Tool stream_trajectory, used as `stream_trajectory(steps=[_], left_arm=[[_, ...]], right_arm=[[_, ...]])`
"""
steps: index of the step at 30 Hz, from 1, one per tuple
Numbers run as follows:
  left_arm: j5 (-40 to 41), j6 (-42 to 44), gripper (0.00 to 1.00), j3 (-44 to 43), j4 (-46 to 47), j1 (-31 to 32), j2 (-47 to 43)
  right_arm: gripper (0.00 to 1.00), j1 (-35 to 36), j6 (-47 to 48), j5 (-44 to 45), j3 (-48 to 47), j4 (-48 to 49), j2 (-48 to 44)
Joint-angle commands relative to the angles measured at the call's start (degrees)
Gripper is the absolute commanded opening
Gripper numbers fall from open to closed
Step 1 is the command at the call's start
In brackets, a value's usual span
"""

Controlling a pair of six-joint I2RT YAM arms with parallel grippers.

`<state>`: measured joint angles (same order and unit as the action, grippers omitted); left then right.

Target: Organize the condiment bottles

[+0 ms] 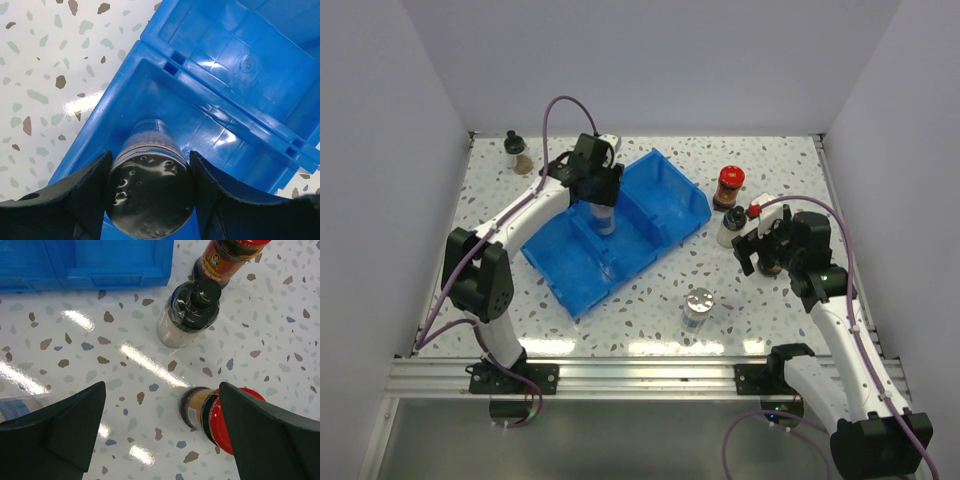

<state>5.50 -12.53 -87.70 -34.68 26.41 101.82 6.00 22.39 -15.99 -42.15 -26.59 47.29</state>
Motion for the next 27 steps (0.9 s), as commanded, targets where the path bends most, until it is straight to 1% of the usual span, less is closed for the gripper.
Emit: stream_trajectory(steps=[1,3,4,6,7,9,10,12,13,14,15,18,19,22,25,26,27], left_arm=[[2.2,1.5,0.04,0.1,7.3,0.2,-0.3],[2.9,1.5,0.06,0.3,7.9,0.3,0.0],[3.0,1.6,0.11,0.5,8.0,0.2,0.0],[3.2,1.6,0.18,0.8,8.4,0.2,0.3],[3.3,1.6,0.24,0.9,8.5,0.3,0.3],[3.2,1.5,0.33,1.5,9.1,0.3,0.2],[3.1,1.5,0.44,1.7,9.3,0.3,0.0],[3.2,1.5,0.6,2.1,9.4,0.2,-0.5],[3.3,1.5,0.71,2.1,9.4,0.2,-0.7],[3.6,1.5,0.76,2.3,9.4,0.3,-0.8],[3.6,1.5,0.83,2.3,9.2,0.3,-1.4],[3.4,1.5,0.91,2.9,9.4,0.3,-3.2],[3.2,1.5,0.95,3.2,9.5,0.3,-3.8],[2.2,1.5,0.96,4.4,10.4,0.3,-7.0],[2.1,1.6,0.98,6.5,11.2,0.2,-12.0],[2.4,1.9,0.98,7.0,11.4,0.2,-13.5],[2.8,2.0,0.99,7.7,11.7,0.2,-17.1]], right_arm=[[0.99,0.2,1.0,0.6,-1.6,0.0,0.1],[0.99,0.2,1.0,0.6,-1.6,0.0,0.1],[0.99,0.2,1.0,0.6,-1.6,0.0,0.1],[0.99,0.2,1.1,0.7,-1.6,0.0,0.1],[0.98,0.2,1.1,0.7,-1.6,-0.1,0.1],[0.98,0.2,1.1,0.7,-1.6,-0.1,0.1],[0.99,0.2,1.1,0.7,-1.6,0.0,0.1],[0.99,0.2,1.2,0.6,-1.6,-0.2,0.2],[0.98,0.2,1.2,0.5,-1.7,-0.3,0.1],[0.99,0.2,1.2,0.4,-1.7,-0.3,0.2],[0.99,0.2,1.3,0.2,-1.7,-0.5,0.2],[0.98,0.2,1.7,-1.1,-1.8,-0.9,0.2],[0.99,0.2,1.9,-1.8,-1.8,-1.1,0.1],[0.99,0.2,2.9,-4.0,-1.9,-1.8,-0.6],[0.99,0.2,4.5,-9.5,-1.6,-2.6,-1.8],[0.99,0.2,5.2,-13.9,-1.6,-3.0,-2.0],[0.99,0.2,8.3,-16.5,-1.9,-4.9,-2.3]])
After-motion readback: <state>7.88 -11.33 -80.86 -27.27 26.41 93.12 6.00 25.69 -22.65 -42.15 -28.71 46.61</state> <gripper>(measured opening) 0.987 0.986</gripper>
